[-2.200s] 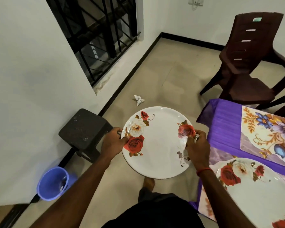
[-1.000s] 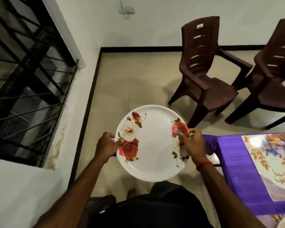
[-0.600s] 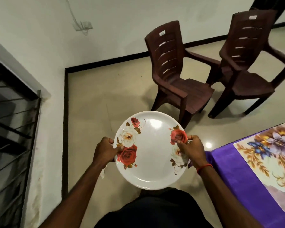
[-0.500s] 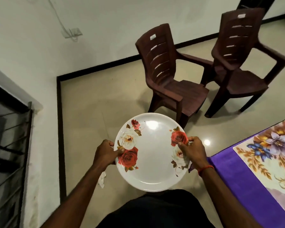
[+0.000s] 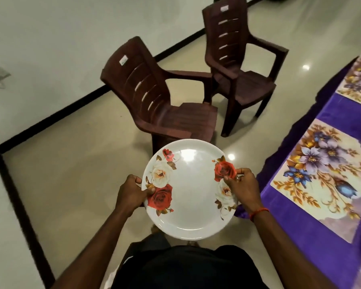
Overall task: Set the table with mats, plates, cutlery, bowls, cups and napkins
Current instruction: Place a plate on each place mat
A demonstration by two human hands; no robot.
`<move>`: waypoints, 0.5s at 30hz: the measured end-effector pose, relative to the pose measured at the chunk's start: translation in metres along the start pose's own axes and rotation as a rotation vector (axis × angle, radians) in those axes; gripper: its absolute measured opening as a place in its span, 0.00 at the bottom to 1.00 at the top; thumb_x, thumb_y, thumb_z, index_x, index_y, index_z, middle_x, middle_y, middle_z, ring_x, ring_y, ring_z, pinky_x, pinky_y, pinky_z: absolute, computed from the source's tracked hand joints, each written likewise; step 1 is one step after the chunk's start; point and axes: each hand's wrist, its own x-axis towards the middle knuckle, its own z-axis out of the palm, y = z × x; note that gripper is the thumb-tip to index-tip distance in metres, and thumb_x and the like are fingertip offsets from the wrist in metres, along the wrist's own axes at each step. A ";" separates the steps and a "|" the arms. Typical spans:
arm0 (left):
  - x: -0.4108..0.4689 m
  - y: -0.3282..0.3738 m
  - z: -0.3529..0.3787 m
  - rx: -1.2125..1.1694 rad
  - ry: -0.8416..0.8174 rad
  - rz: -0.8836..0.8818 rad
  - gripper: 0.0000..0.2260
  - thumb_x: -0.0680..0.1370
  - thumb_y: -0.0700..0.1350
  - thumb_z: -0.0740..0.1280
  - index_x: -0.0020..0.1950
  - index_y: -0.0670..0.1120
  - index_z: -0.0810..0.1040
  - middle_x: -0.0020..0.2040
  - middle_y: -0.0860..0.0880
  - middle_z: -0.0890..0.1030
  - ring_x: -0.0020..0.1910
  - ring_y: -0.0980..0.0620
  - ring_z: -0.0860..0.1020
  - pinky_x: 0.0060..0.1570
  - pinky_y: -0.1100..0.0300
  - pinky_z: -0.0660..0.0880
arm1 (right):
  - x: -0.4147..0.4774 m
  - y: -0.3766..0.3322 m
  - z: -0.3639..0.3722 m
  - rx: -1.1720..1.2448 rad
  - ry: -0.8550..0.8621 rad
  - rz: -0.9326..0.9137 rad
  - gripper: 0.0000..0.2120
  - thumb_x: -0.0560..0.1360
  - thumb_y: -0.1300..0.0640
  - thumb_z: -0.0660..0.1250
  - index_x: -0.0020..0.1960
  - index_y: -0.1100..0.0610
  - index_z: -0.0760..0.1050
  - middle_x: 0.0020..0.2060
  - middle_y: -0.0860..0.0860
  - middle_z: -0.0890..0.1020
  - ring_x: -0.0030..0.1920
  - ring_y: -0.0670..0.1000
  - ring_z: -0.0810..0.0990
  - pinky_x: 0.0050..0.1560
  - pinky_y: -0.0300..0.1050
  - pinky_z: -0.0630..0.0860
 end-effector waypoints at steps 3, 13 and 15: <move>0.035 0.024 0.004 0.049 -0.082 0.066 0.23 0.69 0.49 0.82 0.53 0.47 0.70 0.47 0.48 0.81 0.43 0.45 0.84 0.37 0.44 0.84 | 0.005 -0.005 -0.004 0.047 0.100 0.045 0.15 0.75 0.56 0.74 0.56 0.57 0.72 0.45 0.49 0.80 0.40 0.42 0.79 0.35 0.37 0.73; 0.135 0.130 0.018 0.187 -0.358 0.292 0.16 0.69 0.45 0.82 0.45 0.47 0.75 0.41 0.49 0.83 0.40 0.48 0.84 0.37 0.49 0.84 | 0.007 -0.023 -0.007 0.134 0.443 0.182 0.13 0.74 0.56 0.76 0.52 0.57 0.73 0.42 0.46 0.78 0.43 0.44 0.78 0.37 0.39 0.71; 0.148 0.149 0.025 0.213 -0.426 0.322 0.15 0.69 0.44 0.82 0.46 0.45 0.76 0.41 0.48 0.84 0.38 0.49 0.84 0.35 0.53 0.82 | 0.001 -0.026 -0.007 0.167 0.522 0.206 0.13 0.74 0.57 0.75 0.52 0.56 0.73 0.42 0.46 0.78 0.43 0.43 0.77 0.37 0.39 0.71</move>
